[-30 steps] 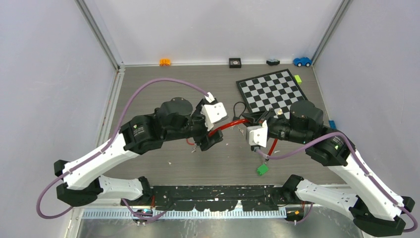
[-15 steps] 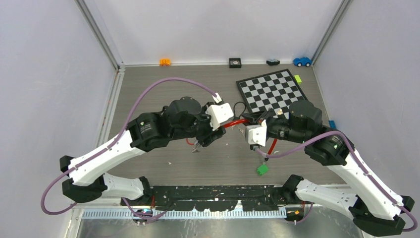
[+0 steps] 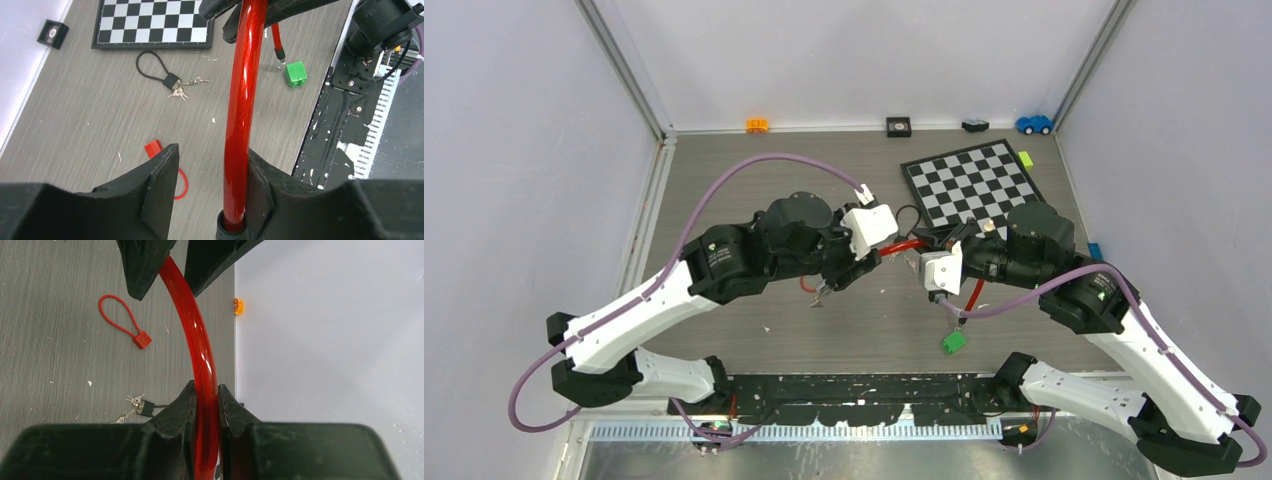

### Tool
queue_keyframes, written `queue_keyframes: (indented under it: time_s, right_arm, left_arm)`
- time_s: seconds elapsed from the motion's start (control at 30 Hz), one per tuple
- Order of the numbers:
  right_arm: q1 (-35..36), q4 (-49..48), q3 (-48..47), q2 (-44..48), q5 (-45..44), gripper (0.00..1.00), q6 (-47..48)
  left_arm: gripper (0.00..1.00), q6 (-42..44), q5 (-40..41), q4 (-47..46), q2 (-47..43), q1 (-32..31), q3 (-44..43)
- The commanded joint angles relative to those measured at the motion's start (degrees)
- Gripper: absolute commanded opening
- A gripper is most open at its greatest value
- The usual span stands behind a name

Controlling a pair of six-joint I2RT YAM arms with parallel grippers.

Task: Lock with the key
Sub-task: Adjust the lock.

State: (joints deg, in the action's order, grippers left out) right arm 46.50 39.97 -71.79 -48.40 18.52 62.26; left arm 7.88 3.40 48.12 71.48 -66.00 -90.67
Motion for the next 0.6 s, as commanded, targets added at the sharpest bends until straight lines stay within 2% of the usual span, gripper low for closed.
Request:
queue_keyframes:
  time_s: [0.0,0.07,0.13,0.2,0.27,0.33,0.4,0.43,0.5,0.57]
  right_arm:
    - [0.3,-3.2,-2.0,0.4,-0.7,0.01,-1.0]
    - [0.3,-3.3,-2.0,0.4,-0.7,0.01,-1.0]
    - [0.3,-3.4,-2.0,0.5,-0.9,0.01,-1.1]
    - [0.3,-3.9,-1.8,0.7,-1.3,0.01,-1.2]
    - [0.3,-4.8,-1.4,1.1,-1.8,0.09,-2.6]
    - [0.3,-6.1,-0.6,1.6,-2.8,0.28,-4.5]
    - [0.3,-8.6,0.7,2.4,-4.6,0.53,-8.5]
    - [0.3,-10.0,1.4,2.9,-6.0,0.63,-11.4]
    - [0.3,-11.2,2.7,4.0,-8.3,0.75,-16.3]
    - [0.3,-13.4,5.3,5.9,-11.3,0.78,-21.4]
  left_arm:
    - [0.46,0.3,-0.1,-1.0,0.4,-0.3,-2.3]
    - [0.32,0.1,-0.3,-1.0,0.8,-0.3,-2.2]
    - [0.01,-0.3,-0.5,-0.8,1.2,-0.3,-2.4]
    - [0.00,-0.6,-0.1,-0.3,1.4,-0.5,-2.1]
    - [0.00,-0.1,-0.1,-0.3,0.6,-0.6,-1.1]
    - [0.00,-0.2,1.5,-3.4,-1.9,-0.6,1.6]
    - [0.00,-0.3,5.2,-7.1,-4.7,-0.6,4.2]
    - [0.00,-0.4,6.6,-8.0,-5.8,-0.6,5.1]
    - [0.00,-0.2,9.0,-9.2,-7.5,-0.6,6.1]
    - [0.00,-0.2,10.8,-10.1,-9.1,-0.5,6.9]
